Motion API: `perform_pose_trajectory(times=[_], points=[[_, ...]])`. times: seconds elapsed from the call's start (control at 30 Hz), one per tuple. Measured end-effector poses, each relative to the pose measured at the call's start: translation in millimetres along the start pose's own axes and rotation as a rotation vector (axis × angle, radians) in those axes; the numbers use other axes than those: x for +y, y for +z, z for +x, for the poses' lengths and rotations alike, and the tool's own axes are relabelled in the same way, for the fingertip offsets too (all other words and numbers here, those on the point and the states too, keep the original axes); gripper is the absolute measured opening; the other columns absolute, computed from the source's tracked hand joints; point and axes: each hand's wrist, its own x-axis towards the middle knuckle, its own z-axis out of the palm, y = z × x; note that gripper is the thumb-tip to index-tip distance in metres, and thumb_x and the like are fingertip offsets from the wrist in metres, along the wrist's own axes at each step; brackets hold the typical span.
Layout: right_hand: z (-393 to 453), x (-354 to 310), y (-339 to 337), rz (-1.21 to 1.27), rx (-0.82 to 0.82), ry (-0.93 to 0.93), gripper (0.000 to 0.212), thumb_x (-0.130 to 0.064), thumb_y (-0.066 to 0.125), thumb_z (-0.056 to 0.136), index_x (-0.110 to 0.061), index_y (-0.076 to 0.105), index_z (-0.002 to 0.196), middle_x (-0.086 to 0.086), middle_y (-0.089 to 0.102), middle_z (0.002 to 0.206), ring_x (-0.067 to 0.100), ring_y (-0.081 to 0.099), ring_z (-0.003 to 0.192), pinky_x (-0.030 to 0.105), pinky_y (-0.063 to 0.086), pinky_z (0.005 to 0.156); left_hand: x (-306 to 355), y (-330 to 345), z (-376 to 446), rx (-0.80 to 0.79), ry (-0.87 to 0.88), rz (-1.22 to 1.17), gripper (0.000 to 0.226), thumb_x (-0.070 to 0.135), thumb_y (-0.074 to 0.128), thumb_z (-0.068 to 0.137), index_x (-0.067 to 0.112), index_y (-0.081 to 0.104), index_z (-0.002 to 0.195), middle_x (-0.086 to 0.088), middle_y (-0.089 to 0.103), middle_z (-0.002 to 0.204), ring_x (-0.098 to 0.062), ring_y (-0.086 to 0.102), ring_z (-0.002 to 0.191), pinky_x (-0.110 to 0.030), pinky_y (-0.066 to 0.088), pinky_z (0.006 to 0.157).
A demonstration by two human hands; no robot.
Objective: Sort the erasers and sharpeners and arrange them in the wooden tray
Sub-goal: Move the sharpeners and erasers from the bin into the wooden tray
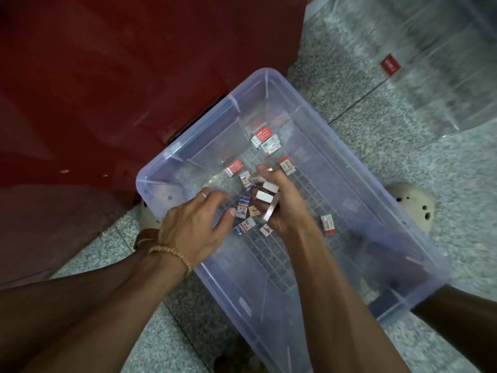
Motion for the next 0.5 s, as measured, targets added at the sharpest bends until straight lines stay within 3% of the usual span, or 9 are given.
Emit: perform_pose_trajectory(times=[0.1, 0.17, 0.3, 0.37, 0.43, 0.5], points=[[-16, -1, 9, -0.053, 0.001, -0.064, 0.013, -0.010, 0.056, 0.092, -0.014, 0.063, 0.083, -0.001, 0.058, 0.059, 0.010, 0.056, 0.047, 0.021, 0.045, 0.045, 17, -9, 6, 0.012, -0.094, -0.301, 0.038, 0.055, 0.058, 0.087, 0.027, 0.059, 0.112, 0.010, 0.055, 0.104, -0.007, 0.063, 0.079, -0.034, 0.055, 0.071], [-48, -4, 28, -0.085, -0.065, -0.147, 0.004, -0.011, 0.064, 0.083, -0.013, 0.062, 0.080, 0.001, 0.060, 0.062, 0.015, 0.061, 0.054, 0.026, 0.049, 0.056, 37, -41, -5, 0.064, -0.077, -0.416, 0.038, 0.052, 0.069, 0.080, 0.033, 0.059, 0.111, 0.014, 0.056, 0.101, -0.001, 0.062, 0.077, -0.025, 0.052, 0.067], [-69, -6, 49, -0.108, -0.140, -0.191, 0.044, -0.020, 0.076, 0.057, -0.009, 0.056, 0.095, 0.018, 0.060, 0.084, 0.035, 0.066, 0.085, 0.056, 0.054, 0.088, 61, -69, -12, 0.115, -0.063, -0.547, 0.031, 0.033, 0.081, 0.076, 0.041, 0.058, 0.094, 0.012, 0.062, 0.085, -0.001, 0.061, 0.070, -0.017, 0.050, 0.067], [-89, -7, 63, -0.107, -0.167, -0.213, 0.042, -0.024, 0.076, 0.060, -0.009, 0.057, 0.095, 0.023, 0.054, 0.095, 0.042, 0.060, 0.096, 0.068, 0.042, 0.102, 68, -91, -23, 0.150, -0.065, -0.633, 0.030, 0.020, 0.083, 0.075, 0.036, 0.063, 0.092, 0.011, 0.065, 0.077, -0.001, 0.062, 0.066, -0.019, 0.053, 0.068], [-110, -10, 75, -0.120, -0.180, -0.249, 0.020, -0.023, 0.071, 0.073, -0.010, 0.059, 0.082, 0.018, 0.054, 0.084, 0.036, 0.061, 0.085, 0.061, 0.046, 0.099, 72, -113, -36, 0.160, -0.069, -0.695, 0.023, 0.013, 0.081, 0.077, 0.026, 0.069, 0.090, 0.014, 0.065, 0.074, -0.002, 0.061, 0.064, -0.022, 0.055, 0.068], [-128, -12, 85, -0.117, -0.191, -0.290, 0.016, -0.016, 0.062, 0.087, -0.012, 0.057, 0.073, 0.005, 0.054, 0.066, 0.022, 0.060, 0.063, 0.040, 0.053, 0.074, 76, -130, -50, 0.182, -0.066, -0.723, 0.015, 0.009, 0.078, 0.078, 0.019, 0.072, 0.087, 0.013, 0.062, 0.070, -0.006, 0.058, 0.062, -0.029, 0.054, 0.067]])
